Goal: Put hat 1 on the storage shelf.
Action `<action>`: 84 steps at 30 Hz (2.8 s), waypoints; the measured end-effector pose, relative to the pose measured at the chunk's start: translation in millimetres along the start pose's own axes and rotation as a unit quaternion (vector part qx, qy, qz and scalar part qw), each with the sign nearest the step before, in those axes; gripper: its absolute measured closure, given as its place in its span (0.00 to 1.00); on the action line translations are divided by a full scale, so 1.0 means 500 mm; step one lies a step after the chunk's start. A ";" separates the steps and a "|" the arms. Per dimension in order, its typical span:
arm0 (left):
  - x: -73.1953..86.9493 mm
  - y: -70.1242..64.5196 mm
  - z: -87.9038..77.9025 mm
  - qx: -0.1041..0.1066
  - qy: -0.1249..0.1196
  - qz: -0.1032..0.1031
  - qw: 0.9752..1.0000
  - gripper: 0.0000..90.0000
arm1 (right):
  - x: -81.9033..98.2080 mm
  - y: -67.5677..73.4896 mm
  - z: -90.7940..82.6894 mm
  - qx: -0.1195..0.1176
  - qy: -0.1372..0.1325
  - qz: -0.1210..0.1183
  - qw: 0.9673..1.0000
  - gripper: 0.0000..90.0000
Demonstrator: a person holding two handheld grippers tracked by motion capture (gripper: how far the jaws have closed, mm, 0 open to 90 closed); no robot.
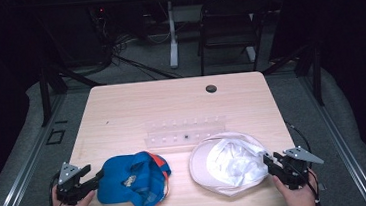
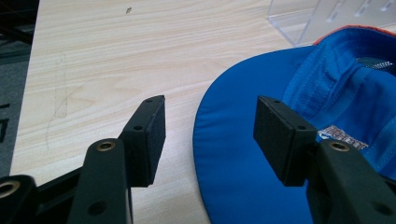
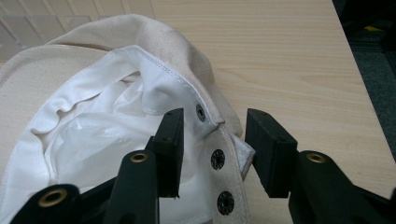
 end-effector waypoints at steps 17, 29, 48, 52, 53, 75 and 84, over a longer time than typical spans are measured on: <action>0.000 -0.005 -0.003 0.008 0.003 0.000 1.000 0.50 | -0.028 0.010 -0.022 -0.015 0.026 0.013 0.999 0.60; 0.000 -0.010 0.001 0.016 0.008 0.003 1.000 0.50 | -0.104 -0.017 -0.022 -0.050 0.143 0.069 0.986 0.62; 0.003 -0.010 0.004 0.018 0.015 0.004 1.000 0.50 | -0.107 -0.042 0.008 -0.061 0.248 0.077 0.964 0.63; 0.003 -0.010 0.005 0.018 0.015 0.003 1.000 0.50 | -0.092 -0.041 0.026 -0.060 0.260 0.075 0.961 0.64; 0.003 -0.010 0.005 0.018 0.015 0.003 1.000 0.50 | -0.089 -0.040 0.030 -0.060 0.264 0.076 0.960 0.64; 0.003 -0.008 0.005 0.021 0.016 0.001 1.000 0.50 | -0.120 -0.018 0.046 -0.058 0.301 0.090 0.947 0.86; 0.003 -0.008 0.005 0.022 0.015 0.000 1.000 0.50 | -0.161 0.002 0.036 -0.077 0.327 0.100 0.937 0.87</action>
Point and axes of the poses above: each handheld gripper's, and its own axes: z roughly forward along the jaws, x roughly out of its underside, y roughly to its left, the point moved 3 cm from there along z, roughly forward along the jaws, and after that the axes turned 2 degrees about z, right-handed, at the moved point
